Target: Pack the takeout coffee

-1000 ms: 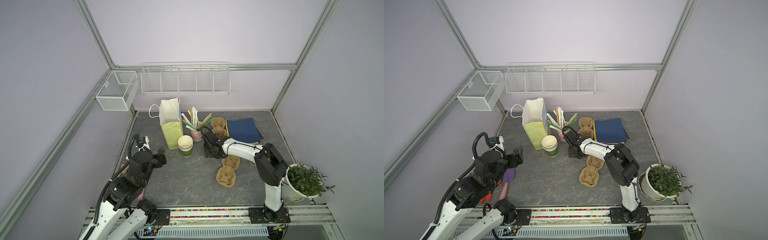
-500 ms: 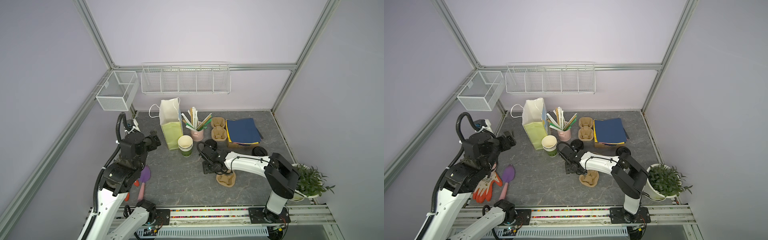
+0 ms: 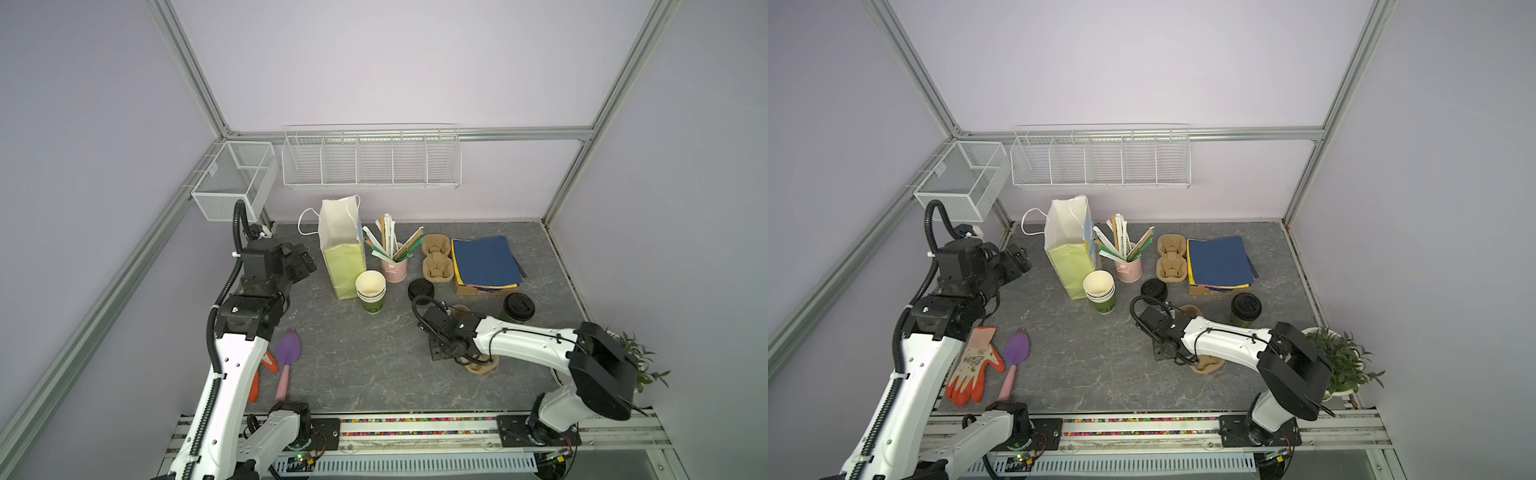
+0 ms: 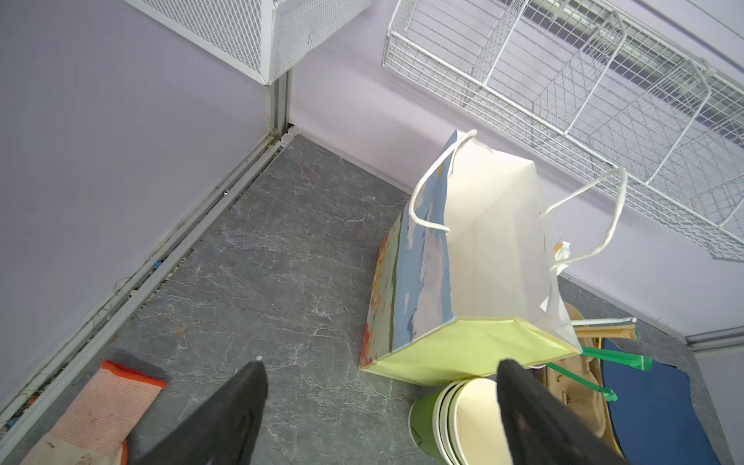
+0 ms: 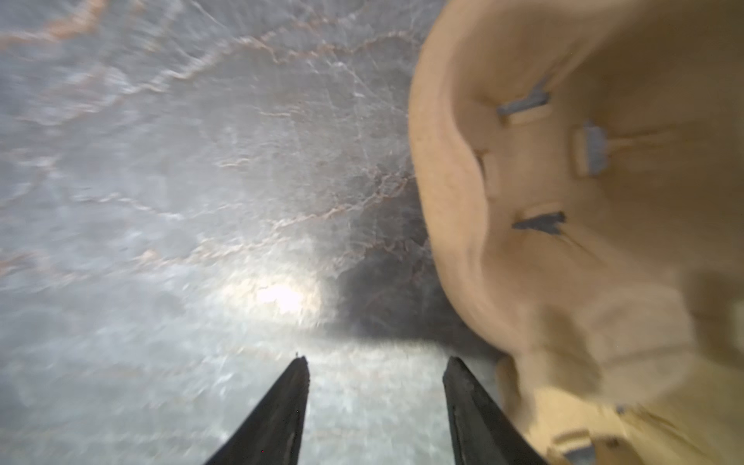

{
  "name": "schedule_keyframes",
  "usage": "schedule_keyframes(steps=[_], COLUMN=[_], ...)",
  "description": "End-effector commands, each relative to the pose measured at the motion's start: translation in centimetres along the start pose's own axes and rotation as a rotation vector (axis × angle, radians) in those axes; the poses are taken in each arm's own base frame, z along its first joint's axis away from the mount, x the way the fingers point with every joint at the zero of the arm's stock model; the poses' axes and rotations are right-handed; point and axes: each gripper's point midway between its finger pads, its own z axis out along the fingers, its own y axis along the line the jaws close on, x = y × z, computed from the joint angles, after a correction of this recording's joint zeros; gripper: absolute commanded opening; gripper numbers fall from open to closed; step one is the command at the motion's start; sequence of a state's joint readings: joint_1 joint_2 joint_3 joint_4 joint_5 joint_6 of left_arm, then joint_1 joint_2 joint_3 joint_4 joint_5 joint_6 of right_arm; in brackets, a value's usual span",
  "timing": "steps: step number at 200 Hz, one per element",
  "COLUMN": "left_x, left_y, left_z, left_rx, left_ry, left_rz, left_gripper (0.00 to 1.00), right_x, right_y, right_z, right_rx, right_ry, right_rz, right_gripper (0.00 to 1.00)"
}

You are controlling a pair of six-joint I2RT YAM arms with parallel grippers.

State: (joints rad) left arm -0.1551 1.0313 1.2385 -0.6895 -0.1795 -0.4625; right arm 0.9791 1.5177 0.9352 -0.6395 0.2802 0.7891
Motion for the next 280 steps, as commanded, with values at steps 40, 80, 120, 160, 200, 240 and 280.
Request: schedule_keyframes(steps=[40,80,120,160,200,240,280], left_x=[-2.2,-1.6,-0.4,0.6,0.5,0.3,-1.9], left_y=[-3.0,-3.6,-4.7,-5.4,-5.3,-4.8,-4.5], left_z=[4.4,7.9,11.0,12.8,13.5,13.8,12.2], left_rx=[0.046,0.020,0.045,0.027,0.000,-0.033,-0.053], left_ry=[0.032,0.100,0.160,0.203,0.207,0.207,0.162], left_rz=[-0.017,0.009,0.015,0.053,0.069,0.094,0.083], left_gripper=[0.90,0.87,0.74,0.61,0.33,0.03,0.00], right_x=[-1.7,-2.3,-2.2,-1.8,-1.3,-0.8,-0.5], right_y=[0.5,-1.5,-2.9,-4.1,-5.1,-5.9,-6.6], right_z=[-6.9,-11.1,-14.0,-15.0,-15.5,-16.0,-16.2], right_rx=[-0.054,-0.064,-0.113,-0.103,-0.108,-0.105,-0.111], right_ry=[-0.107,-0.210,-0.279,-0.288,-0.303,-0.308,-0.322], right_rz=[-0.097,-0.082,-0.060,-0.059,-0.045,-0.032,-0.009], right_gripper=[0.62,0.66,0.68,0.69,0.69,0.69,0.70])
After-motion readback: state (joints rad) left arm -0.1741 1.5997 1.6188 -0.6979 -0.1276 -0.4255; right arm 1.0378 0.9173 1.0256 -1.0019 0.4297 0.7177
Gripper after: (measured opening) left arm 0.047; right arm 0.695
